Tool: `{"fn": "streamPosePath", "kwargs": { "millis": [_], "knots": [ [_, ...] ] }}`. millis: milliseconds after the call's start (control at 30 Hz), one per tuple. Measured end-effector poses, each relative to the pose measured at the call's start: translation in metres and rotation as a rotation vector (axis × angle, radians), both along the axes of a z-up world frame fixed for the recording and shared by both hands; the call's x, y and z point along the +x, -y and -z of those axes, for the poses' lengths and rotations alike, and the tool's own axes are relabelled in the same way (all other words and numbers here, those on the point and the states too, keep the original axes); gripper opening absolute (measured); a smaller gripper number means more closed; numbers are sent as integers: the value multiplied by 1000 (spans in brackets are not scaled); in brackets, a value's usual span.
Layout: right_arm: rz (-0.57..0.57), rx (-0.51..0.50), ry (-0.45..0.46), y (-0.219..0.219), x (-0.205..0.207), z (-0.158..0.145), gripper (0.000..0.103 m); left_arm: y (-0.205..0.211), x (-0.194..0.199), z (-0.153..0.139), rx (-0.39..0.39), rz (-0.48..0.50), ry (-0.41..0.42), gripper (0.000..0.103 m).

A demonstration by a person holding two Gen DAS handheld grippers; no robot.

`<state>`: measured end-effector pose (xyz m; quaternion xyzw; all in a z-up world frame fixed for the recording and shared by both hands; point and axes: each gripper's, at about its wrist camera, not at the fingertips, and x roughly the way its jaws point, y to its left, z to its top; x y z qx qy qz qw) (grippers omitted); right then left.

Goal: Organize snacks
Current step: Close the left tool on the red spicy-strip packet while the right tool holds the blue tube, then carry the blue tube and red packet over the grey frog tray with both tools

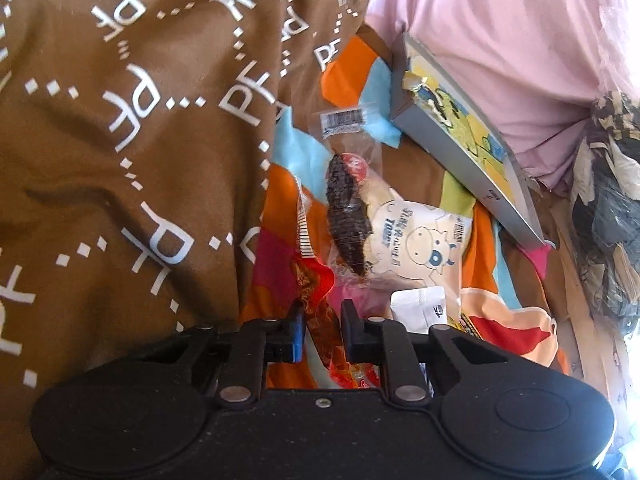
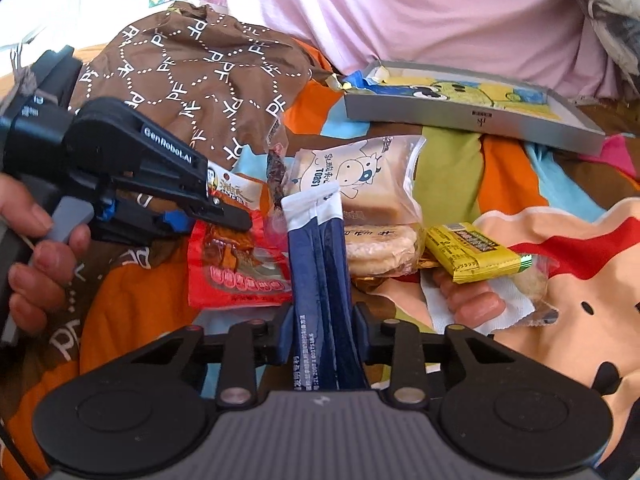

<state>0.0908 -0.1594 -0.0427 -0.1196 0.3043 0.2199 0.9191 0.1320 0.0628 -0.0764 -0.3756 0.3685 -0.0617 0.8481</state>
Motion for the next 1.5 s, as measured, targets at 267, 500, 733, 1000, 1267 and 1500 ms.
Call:
{"fn": "streamPosePath", "kwargs": {
  "millis": [267,500,733,1000,1267,1500],
  "knots": [
    [9,8,48,5,-10,-5,32,8,-10,-12,41,36,46,17],
    [1,6,111,7,-15,-11,32,15,-16,-23,74,71,113,15],
    [13,42,163,13,-16,-20,32,15,-26,-37,102,43,199,14],
    [13,61,215,17,-19,-26,32,10,-33,-49,111,2,253,14],
    [7,107,210,23,-5,-44,32,11,-21,-66,91,2,320,14],
    [-56,113,219,24,51,-78,32,14,13,-106,145,-29,363,14]
  ]
}}
